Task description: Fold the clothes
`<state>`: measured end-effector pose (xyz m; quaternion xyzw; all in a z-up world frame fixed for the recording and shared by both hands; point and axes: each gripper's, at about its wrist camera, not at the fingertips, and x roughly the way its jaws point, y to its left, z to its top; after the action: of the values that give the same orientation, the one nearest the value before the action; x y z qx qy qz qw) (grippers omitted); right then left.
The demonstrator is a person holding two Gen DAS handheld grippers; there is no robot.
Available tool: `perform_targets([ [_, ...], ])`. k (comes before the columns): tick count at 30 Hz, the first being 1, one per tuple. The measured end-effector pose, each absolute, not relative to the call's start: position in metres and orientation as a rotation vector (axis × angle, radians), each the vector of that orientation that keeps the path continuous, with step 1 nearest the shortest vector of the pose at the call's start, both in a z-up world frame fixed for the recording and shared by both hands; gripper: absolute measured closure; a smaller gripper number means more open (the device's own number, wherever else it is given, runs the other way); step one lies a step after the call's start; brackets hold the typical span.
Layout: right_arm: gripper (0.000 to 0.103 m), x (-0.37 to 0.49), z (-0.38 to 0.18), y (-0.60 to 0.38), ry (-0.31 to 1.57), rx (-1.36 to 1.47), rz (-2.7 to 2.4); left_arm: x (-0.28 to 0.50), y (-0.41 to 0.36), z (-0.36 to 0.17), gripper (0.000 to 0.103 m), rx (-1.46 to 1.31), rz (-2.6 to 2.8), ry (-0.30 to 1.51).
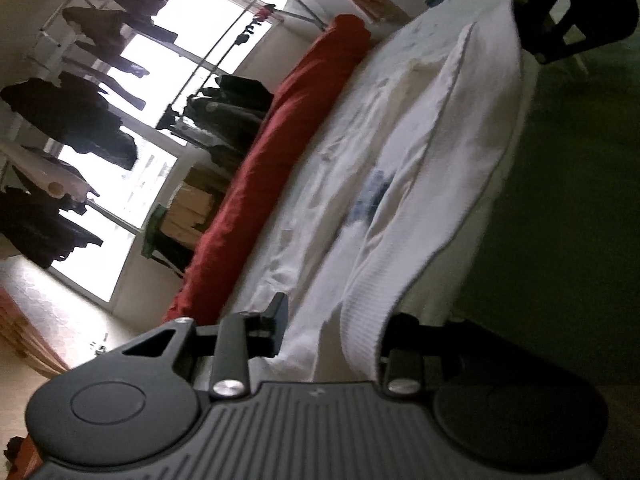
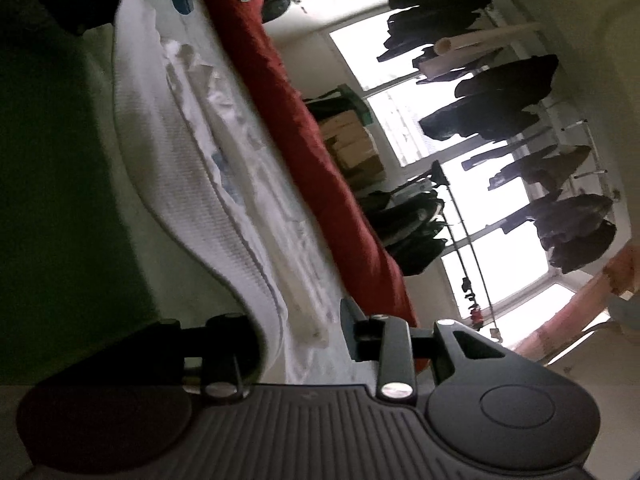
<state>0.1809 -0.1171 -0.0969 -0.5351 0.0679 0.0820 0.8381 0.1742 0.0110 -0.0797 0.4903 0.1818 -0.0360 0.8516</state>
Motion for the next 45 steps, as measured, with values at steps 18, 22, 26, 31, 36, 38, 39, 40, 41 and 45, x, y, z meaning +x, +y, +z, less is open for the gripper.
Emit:
perform_targets([
  [18, 0.056, 0.304, -0.089, -0.108, 0.066, -1.161, 0.119, 0.293, 0.024, -0.072, 0.066, 1.071, 0.006, 0.326],
  [22, 0.056, 0.338, -0.092, -0.104, 0.051, -1.176, 0.107, 0.324, 0.027, -0.077, 0.066, 1.073, 0.026, 0.32],
  [26, 0.056, 0.367, -0.098, -0.101, 0.054, -1.182, 0.104, 0.352, 0.033, -0.082, 0.066, 1.065, 0.031, 0.328],
  [31, 0.053, 0.395, -0.11, -0.096, 0.076, -1.189, 0.121, 0.381, 0.038, -0.093, 0.066, 1.052, -0.006, 0.377],
  [36, 0.053, 0.416, -0.123, -0.096, 0.151, -1.151, 0.177, 0.397, 0.049, -0.11, 0.064, 0.983, -0.055, 0.465],
  [38, 0.052, 0.421, -0.127, -0.097, 0.178, -1.131, 0.199, 0.397, 0.053, -0.109, 0.066, 0.958, -0.07, 0.488],
  [39, 0.052, 0.422, -0.127, -0.098, 0.189, -1.114, 0.206, 0.394, 0.055, -0.107, 0.065, 0.954, -0.073, 0.495],
  [40, 0.052, 0.422, -0.126, -0.1, 0.2, -1.095, 0.213, 0.392, 0.056, -0.105, 0.059, 0.951, -0.076, 0.501],
  [41, 0.051, 0.421, -0.123, -0.102, 0.213, -1.073, 0.221, 0.39, 0.058, -0.103, 0.056, 0.947, -0.079, 0.508],
  [45, 0.033, 0.409, -0.11, -0.115, 0.232, -1.014, 0.244, 0.38, 0.064, -0.094, 0.042, 0.934, -0.091, 0.534],
])
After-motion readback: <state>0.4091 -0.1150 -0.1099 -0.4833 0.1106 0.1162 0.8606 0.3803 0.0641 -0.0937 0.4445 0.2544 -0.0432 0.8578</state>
